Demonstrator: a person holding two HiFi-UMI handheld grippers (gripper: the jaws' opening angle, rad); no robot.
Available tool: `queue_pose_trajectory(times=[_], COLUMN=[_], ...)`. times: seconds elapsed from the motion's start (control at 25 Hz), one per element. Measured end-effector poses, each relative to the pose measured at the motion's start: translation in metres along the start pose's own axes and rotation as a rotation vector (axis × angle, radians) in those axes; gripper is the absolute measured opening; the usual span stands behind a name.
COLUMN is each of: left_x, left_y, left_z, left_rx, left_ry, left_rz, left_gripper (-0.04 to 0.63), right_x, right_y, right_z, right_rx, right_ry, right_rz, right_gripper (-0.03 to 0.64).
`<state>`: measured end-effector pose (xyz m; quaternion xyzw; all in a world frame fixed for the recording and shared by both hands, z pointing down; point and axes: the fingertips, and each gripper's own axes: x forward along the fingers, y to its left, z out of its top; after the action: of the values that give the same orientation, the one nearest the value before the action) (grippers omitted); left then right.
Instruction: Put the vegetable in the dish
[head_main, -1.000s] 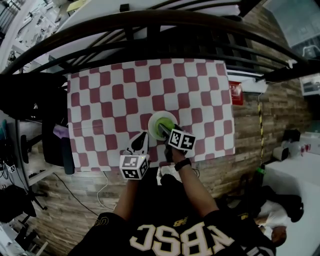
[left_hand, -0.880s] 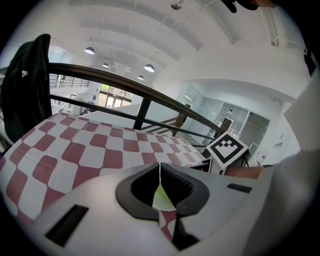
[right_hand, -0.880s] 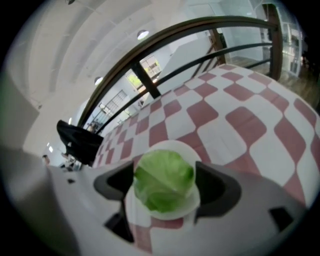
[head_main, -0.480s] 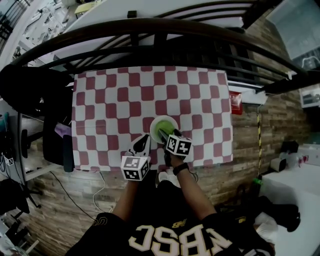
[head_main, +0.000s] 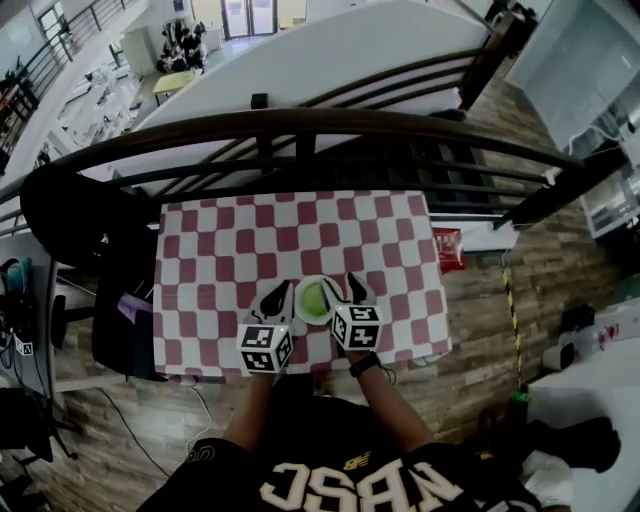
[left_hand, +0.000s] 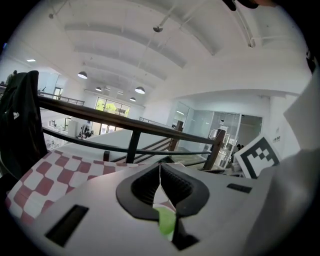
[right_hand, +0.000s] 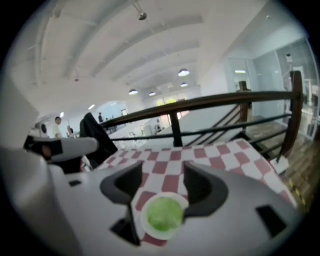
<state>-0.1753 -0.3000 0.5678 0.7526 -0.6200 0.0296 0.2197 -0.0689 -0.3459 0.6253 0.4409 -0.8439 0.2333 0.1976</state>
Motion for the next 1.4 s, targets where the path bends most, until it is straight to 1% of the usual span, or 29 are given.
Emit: queue_pose_trajectory(times=[0.08,0.16,0.32,0.4,0.52,0.6,0.76,0.84,1.04,1.4], left_x=[-0.001,-0.005,-0.019,-0.026,-0.036,-0.043,-0.056,-0.060,-0.065,-0.081], left_y=[-0.011,-0.022,-0.048,-0.059,-0.073,-0.081,-0.096,-0.101,-0.114,-0.131], left_z=[0.019,0.035,0.063,0.075,0.090,0.101,0.121,0.126,0.123,0.106], left_rx=[0.030,0.073,0.110,0.130,0.152,0.172,0.207,0.218,0.239,0.247], left_ry=[-0.027,-0.056,-0.132,-0.166,-0.212,-0.245,-0.312,-0.329,-0.330,-0.312], left_rz=[-0.011,-0.013,-0.041,-0.057,-0.077,-0.078,-0.063,-0.051,-0.043,-0.031], left_gripper=[0.021,0.021,0.020,0.020,0.018,0.018,0.018,0.018,0.018,0.018], right_x=[-0.019,-0.040,-0.075,-0.089,-0.110,-0.125,-0.149,-0.157,-0.170,-0.192], right_y=[0.012,0.025,0.046,0.050,0.049,0.046,0.039,0.036,0.022,0.002], right_z=[0.022,0.038,0.065,0.084,0.107,0.117,0.126,0.129,0.133,0.116], right_rx=[-0.063,-0.099,-0.132,-0.143,-0.156,-0.170,-0.185,-0.179,-0.160,-0.123], right_ry=[-0.076,-0.145,-0.252,-0.303,-0.370,-0.407,-0.456,-0.474,-0.505,-0.490], right_rz=[0.018,0.041,0.092,0.102,0.095,0.084,0.064,0.057,0.021,-0.021], right_gripper=[0.223,0.165,0.071,0.037,0.017,0.015,0.015,0.015,0.015,0.017])
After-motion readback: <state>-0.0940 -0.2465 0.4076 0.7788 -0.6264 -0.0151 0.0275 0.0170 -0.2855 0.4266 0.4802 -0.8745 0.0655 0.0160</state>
